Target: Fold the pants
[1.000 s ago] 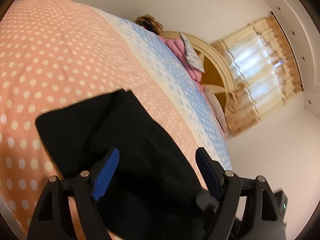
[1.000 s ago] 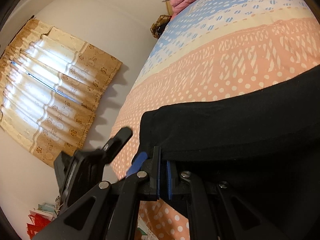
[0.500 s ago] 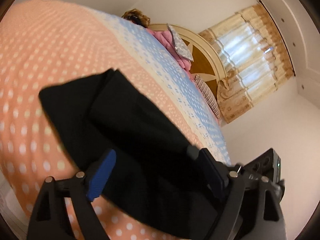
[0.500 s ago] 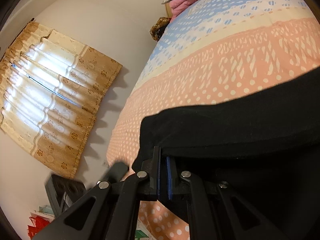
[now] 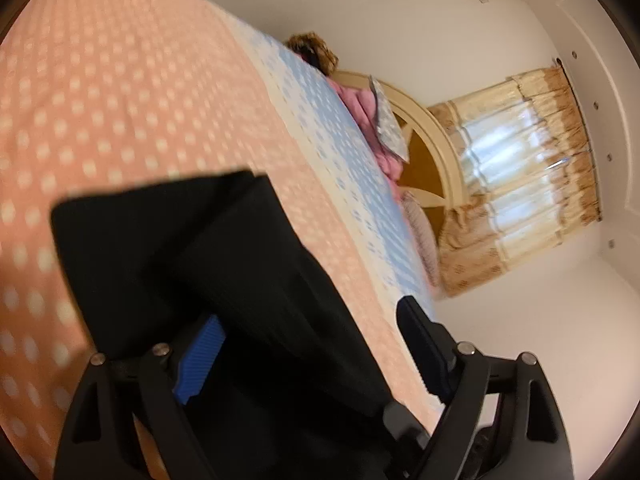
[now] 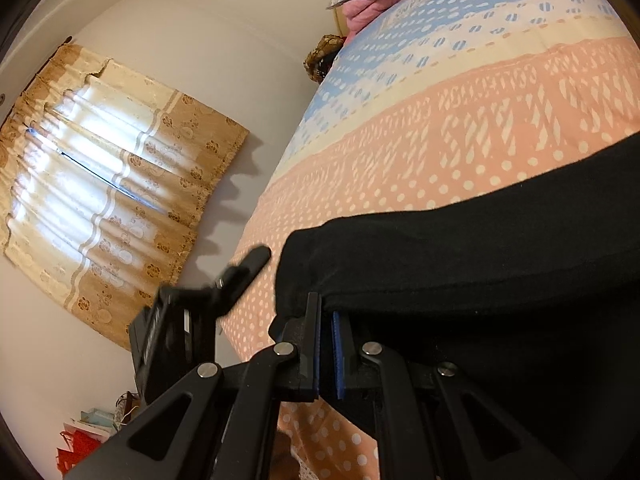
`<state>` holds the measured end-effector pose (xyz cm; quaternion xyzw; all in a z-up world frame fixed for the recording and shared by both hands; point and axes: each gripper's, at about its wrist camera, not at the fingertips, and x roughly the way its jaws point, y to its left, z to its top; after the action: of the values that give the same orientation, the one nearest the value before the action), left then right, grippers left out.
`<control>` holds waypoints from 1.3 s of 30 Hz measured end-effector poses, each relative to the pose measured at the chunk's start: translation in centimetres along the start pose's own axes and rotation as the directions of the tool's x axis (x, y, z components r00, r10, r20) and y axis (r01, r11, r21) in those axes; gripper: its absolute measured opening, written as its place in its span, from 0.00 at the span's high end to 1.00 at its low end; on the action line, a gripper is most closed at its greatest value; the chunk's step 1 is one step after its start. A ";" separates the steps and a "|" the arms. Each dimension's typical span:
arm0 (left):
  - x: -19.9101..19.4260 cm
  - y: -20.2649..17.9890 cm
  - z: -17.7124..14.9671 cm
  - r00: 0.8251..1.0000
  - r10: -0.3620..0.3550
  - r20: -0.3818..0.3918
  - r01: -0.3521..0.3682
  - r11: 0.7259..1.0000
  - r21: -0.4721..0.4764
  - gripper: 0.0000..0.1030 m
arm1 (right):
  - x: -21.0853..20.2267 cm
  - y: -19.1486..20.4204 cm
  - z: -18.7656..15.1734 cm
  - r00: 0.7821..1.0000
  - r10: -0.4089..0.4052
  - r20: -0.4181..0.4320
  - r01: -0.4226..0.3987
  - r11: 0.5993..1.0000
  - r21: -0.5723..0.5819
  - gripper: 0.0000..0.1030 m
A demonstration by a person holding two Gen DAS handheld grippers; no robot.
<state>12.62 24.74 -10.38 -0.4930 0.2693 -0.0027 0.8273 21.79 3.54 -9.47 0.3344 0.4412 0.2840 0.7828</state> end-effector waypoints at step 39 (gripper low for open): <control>-0.6 -3.4 1.9 0.996 0.086 0.023 -0.088 0.972 0.218 0.88 | -14.4 -17.4 4.2 0.949 -0.167 0.269 0.042 0.908 0.417 0.67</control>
<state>13.82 24.72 -6.64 -0.3867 0.2833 0.0071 0.8776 21.59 -18.95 -14.16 0.5043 0.3847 0.0896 0.7679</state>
